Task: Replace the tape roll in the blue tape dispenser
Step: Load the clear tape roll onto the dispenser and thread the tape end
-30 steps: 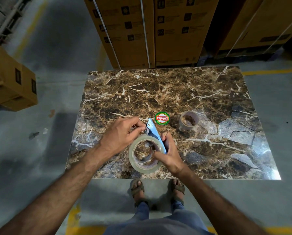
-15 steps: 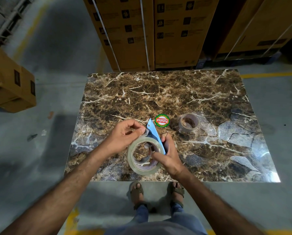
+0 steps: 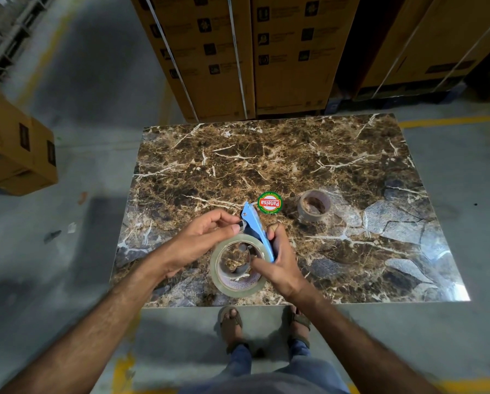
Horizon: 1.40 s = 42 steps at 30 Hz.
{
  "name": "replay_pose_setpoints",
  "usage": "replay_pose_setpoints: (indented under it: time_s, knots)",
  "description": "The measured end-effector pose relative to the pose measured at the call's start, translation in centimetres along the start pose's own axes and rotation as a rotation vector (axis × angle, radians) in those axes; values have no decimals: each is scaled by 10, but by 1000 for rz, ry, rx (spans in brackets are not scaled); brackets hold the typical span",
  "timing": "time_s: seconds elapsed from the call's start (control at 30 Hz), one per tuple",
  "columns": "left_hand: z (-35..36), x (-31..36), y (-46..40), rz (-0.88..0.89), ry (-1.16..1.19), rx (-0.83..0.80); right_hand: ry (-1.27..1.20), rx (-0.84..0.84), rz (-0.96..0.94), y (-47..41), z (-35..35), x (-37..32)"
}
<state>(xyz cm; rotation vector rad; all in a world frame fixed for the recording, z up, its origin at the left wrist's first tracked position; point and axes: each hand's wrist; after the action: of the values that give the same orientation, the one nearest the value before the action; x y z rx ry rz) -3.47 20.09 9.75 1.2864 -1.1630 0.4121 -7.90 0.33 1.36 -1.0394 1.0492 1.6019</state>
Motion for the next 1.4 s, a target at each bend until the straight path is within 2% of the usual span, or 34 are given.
replay_pose_setpoints:
  time_s: [0.17, 0.37, 0.73, 0.97, 1.4]
  knots:
    - [10, 1, 9, -30, 62, 13, -4, 13, 11, 1, 3, 0]
    - [2, -18, 16, -37, 137, -200, -71, 26, 44, 2, 4, -1]
    - [-20, -23, 12, 93, -117, -296, 69, -127, 156, 8, -2, -8]
    - [-22, -27, 14, 119, -168, -305, 62, -124, 190, 13, 0, -6]
    - [-18, -24, 13, 42, -113, -317, 60, -91, 260, 12, 2, -15]
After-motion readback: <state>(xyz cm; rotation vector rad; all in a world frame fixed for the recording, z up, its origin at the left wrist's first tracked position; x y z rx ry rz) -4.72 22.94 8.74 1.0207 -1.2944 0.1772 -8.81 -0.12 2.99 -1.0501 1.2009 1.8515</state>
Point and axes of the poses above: each hand's wrist, its own y-axis away from the middle knuckle, its own z-axis out of the palm, x = y × z, and after that the axes turned 1 degree about -z, right-handed
